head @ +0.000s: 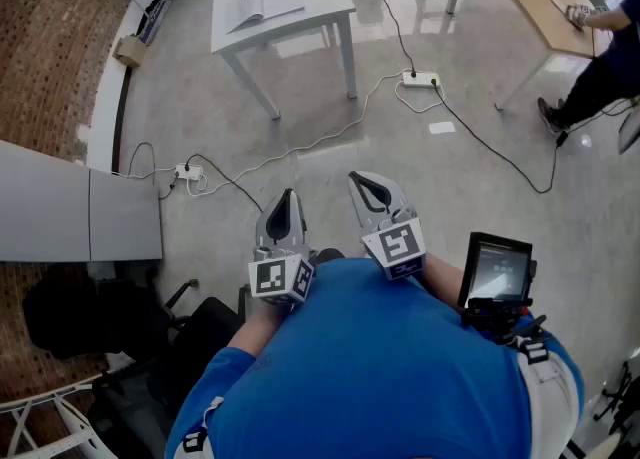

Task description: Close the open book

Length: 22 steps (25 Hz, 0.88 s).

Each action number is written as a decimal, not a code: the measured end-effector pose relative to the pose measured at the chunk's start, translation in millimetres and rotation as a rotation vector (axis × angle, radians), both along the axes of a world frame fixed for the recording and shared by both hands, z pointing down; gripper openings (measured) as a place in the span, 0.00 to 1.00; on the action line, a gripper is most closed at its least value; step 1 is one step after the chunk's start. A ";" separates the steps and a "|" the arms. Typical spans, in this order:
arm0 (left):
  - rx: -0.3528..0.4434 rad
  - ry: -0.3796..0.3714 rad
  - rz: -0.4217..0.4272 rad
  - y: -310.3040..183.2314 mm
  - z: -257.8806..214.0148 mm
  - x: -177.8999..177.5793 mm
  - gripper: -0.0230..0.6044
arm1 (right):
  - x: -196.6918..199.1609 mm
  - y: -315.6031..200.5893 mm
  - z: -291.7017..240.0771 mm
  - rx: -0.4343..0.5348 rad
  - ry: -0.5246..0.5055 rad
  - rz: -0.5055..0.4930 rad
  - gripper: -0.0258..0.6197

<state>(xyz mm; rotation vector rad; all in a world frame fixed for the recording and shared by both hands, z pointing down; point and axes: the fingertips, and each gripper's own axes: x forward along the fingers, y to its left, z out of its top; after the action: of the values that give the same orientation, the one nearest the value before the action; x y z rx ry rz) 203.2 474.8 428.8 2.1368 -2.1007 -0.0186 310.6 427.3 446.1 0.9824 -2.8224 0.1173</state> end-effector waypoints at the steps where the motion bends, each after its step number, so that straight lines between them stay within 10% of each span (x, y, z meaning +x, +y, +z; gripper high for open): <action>1: 0.001 -0.001 -0.004 0.7 -0.3 -0.3 0.04 | -1.0 0.8 -0.2 0.004 0.001 -0.002 0.04; 14: -0.003 -0.015 0.012 -17.8 -1.6 -10.0 0.04 | -6.8 -17.8 -2.7 0.020 0.014 0.030 0.04; 22: 0.008 0.002 0.027 -126.4 5.9 -94.6 0.04 | -87.2 -126.4 5.9 0.026 0.051 0.048 0.04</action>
<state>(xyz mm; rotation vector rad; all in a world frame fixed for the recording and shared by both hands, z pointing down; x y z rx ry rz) 108.6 348.4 434.7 2.1694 -2.0738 -0.0262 223.4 301.0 452.0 1.0442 -2.7618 0.0609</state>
